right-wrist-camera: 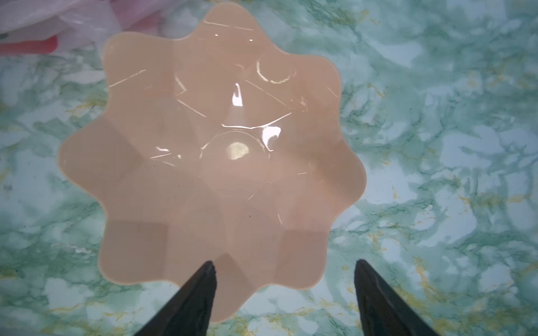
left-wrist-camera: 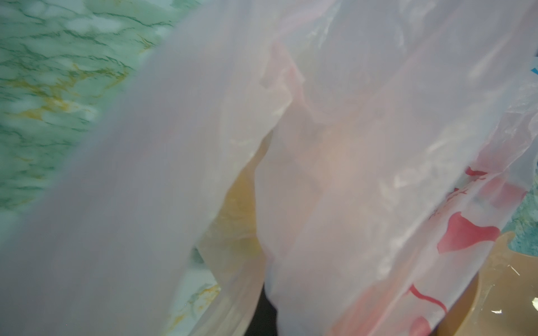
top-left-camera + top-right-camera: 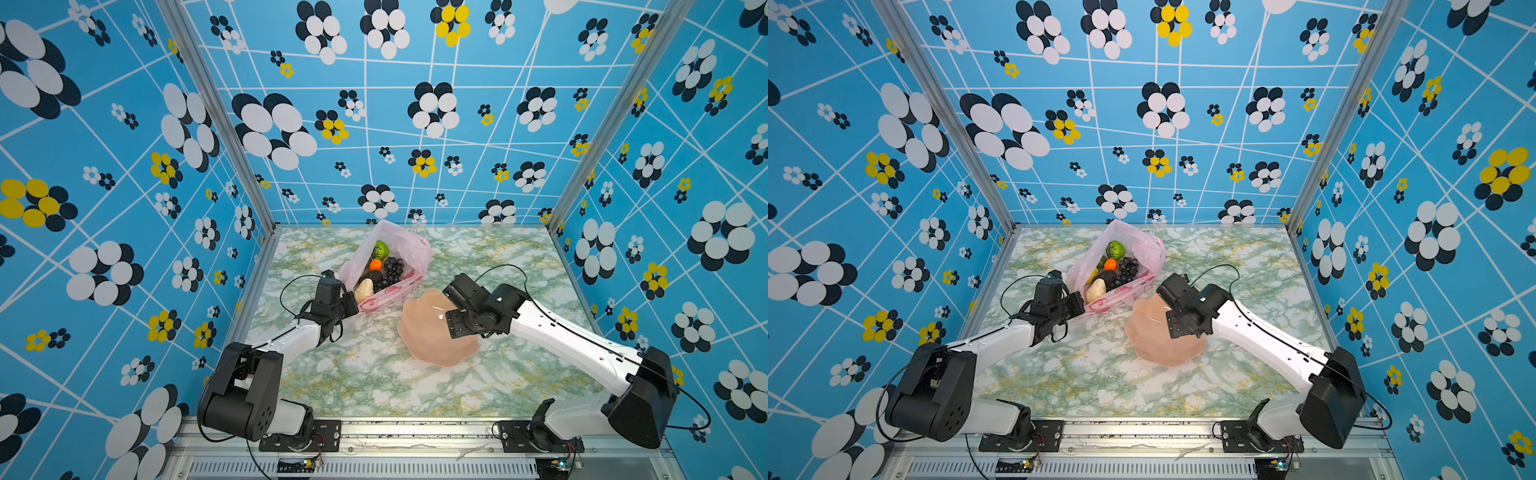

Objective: Take fruits out of the plastic bag
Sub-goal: Move the plate to the center of the table.

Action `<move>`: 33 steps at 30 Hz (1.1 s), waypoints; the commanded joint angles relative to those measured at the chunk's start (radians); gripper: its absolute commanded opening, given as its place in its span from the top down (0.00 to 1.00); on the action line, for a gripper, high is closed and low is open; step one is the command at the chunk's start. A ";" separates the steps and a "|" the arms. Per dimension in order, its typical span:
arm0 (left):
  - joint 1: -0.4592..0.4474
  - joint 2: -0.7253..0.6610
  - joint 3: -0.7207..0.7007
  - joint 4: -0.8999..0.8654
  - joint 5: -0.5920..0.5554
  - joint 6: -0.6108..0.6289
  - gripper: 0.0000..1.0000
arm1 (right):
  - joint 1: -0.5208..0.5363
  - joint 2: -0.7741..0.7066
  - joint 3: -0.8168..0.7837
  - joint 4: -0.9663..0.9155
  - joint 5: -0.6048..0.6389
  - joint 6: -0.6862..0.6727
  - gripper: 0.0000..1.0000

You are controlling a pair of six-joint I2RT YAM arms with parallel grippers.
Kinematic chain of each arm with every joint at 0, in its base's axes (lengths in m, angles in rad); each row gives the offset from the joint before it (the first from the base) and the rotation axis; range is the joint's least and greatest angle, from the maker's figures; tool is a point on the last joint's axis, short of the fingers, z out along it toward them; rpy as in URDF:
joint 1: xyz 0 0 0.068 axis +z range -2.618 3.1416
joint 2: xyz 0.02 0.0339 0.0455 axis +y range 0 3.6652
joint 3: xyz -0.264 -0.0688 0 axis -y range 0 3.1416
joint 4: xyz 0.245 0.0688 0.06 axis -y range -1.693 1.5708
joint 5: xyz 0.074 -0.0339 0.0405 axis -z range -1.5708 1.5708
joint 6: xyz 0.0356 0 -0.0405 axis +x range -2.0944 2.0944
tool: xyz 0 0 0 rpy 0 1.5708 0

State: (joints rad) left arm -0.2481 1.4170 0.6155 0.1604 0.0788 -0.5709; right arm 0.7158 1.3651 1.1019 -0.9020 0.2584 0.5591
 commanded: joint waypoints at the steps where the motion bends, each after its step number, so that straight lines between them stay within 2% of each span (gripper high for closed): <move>1: -0.017 -0.015 -0.006 -0.015 0.006 0.029 1.00 | -0.082 -0.047 -0.118 0.214 -0.122 0.077 0.20; 4: -0.020 -0.009 -0.002 -0.014 0.003 0.033 1.00 | -0.151 -0.020 -0.154 0.286 -0.180 0.091 0.19; 10: -0.024 -0.004 0.001 -0.014 0.000 0.036 1.00 | -0.208 0.091 -0.144 0.320 -0.199 0.057 0.20; 15: -0.025 0.003 0.002 -0.015 -0.002 0.037 1.00 | -0.206 0.186 -0.100 0.306 -0.224 0.034 0.22; 24: -0.026 -0.002 -0.006 -0.037 -0.073 0.020 1.00 | -0.141 0.203 -0.084 0.325 -0.280 0.042 0.32; 28: -0.022 -0.002 -0.010 -0.040 -0.083 0.015 1.00 | -0.106 0.206 -0.060 0.289 -0.237 0.049 0.26; 33: -0.023 0.006 -0.008 -0.030 -0.064 0.014 1.00 | -0.105 0.128 -0.043 0.216 -0.122 0.027 0.15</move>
State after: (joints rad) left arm -0.2665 1.4170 0.6155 0.1421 0.0254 -0.5568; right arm 0.6094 1.5532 1.0275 -0.6083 0.0505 0.6044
